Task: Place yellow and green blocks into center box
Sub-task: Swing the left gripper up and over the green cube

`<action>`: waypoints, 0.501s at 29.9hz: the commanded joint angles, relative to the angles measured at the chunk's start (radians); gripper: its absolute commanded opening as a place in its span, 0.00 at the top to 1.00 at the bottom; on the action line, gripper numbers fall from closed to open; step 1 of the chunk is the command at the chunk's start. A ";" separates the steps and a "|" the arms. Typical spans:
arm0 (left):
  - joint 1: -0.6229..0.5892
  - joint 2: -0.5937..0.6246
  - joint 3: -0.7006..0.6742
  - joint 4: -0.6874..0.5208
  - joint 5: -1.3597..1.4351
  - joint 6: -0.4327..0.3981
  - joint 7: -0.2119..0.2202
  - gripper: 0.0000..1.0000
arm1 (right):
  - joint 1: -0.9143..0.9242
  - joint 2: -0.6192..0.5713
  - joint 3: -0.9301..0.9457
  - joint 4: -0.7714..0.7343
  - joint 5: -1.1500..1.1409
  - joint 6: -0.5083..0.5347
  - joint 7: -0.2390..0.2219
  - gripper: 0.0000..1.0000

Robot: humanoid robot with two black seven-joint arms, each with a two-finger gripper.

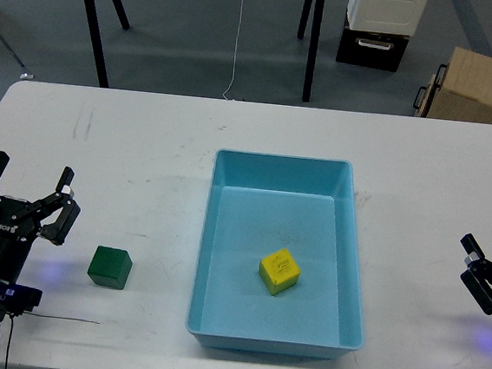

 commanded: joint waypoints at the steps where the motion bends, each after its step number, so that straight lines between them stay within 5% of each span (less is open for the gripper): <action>1: -0.005 0.042 -0.008 -0.074 -0.007 0.000 -0.002 0.00 | 0.004 0.012 0.001 0.000 -0.001 0.000 0.000 0.00; 7: -0.058 0.186 -0.023 -0.123 -0.007 0.000 -0.057 0.00 | 0.011 0.023 0.003 0.001 -0.001 0.000 0.001 0.00; 15: -0.118 0.465 0.001 -0.122 0.031 0.000 -0.059 0.00 | 0.014 0.024 0.006 0.005 -0.003 0.000 0.001 0.00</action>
